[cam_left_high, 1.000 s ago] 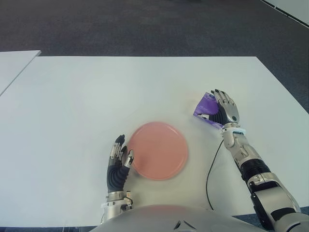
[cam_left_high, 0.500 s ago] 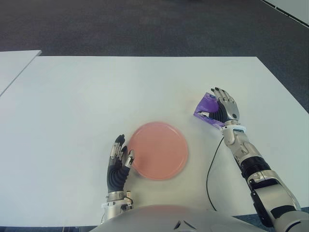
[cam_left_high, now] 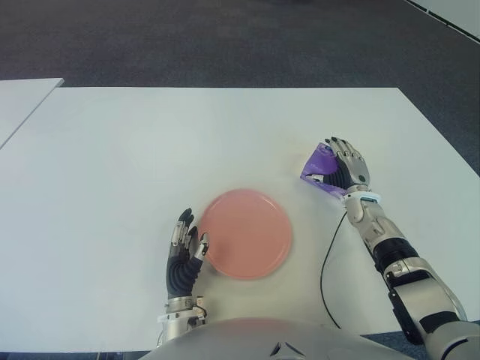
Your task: Put the tissue paper into the plate.
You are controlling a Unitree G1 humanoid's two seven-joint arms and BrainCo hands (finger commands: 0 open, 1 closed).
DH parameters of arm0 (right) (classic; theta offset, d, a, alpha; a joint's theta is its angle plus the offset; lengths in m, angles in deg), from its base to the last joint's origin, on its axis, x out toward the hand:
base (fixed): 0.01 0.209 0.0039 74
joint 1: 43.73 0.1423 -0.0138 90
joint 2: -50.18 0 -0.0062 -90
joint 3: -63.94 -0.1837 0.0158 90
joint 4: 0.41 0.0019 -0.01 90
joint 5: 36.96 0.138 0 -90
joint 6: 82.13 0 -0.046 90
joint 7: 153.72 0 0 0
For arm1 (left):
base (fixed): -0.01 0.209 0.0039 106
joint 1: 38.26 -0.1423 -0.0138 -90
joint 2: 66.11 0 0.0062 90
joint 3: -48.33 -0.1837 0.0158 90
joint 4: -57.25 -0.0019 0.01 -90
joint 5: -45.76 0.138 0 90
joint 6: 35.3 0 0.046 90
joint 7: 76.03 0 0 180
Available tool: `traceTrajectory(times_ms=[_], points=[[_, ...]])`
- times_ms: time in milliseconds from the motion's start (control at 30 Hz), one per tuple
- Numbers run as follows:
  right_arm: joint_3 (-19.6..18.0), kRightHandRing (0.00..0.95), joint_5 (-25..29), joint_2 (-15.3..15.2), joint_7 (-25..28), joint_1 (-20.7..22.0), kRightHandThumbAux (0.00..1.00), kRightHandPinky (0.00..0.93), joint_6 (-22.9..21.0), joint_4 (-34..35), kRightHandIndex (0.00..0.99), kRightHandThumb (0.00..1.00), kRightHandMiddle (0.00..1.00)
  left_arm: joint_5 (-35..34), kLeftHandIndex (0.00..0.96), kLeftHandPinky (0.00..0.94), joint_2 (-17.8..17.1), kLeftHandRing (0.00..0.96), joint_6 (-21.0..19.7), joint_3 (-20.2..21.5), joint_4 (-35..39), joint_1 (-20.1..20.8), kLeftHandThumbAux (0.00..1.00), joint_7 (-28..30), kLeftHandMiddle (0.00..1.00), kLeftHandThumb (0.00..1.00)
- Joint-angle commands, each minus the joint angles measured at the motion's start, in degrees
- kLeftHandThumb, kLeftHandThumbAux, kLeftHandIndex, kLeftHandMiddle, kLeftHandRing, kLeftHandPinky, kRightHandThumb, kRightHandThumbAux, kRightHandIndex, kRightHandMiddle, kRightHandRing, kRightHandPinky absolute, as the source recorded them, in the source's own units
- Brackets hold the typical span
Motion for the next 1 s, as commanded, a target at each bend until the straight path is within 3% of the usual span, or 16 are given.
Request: traceTrajectory(times_ms=[33, 300, 1000], points=[[1.7, 0.043, -0.4, 0.3, 0.3, 0.9, 0.536, 0.074, 0.7, -3.1, 0.041, 0.379, 0.048, 0.3, 0.078, 0.057, 2.7, 0.059, -4.3, 0.3, -2.8, -1.5, 0.672, -1.2, 0.072, 0.164], [4.3, 0.056, -0.8, 2.3, -2.9, 2.9, 0.534, 0.093, 2.3, -11.8, 0.039, 0.388, 0.062, 0.8, 0.073, 0.061, 2.1, 0.062, -4.0, 0.1, -1.6, -2.0, 0.682, -1.1, 0.074, 0.158], [9.7, 0.079, -1.1, 4.0, -5.1, 5.6, 0.57, 0.113, 3.6, -21.6, 0.038, 0.383, 0.083, 0.7, 0.073, 0.07, 1.8, 0.065, -3.4, 0.1, 0.0, -3.3, 0.699, -1.2, 0.076, 0.154]])
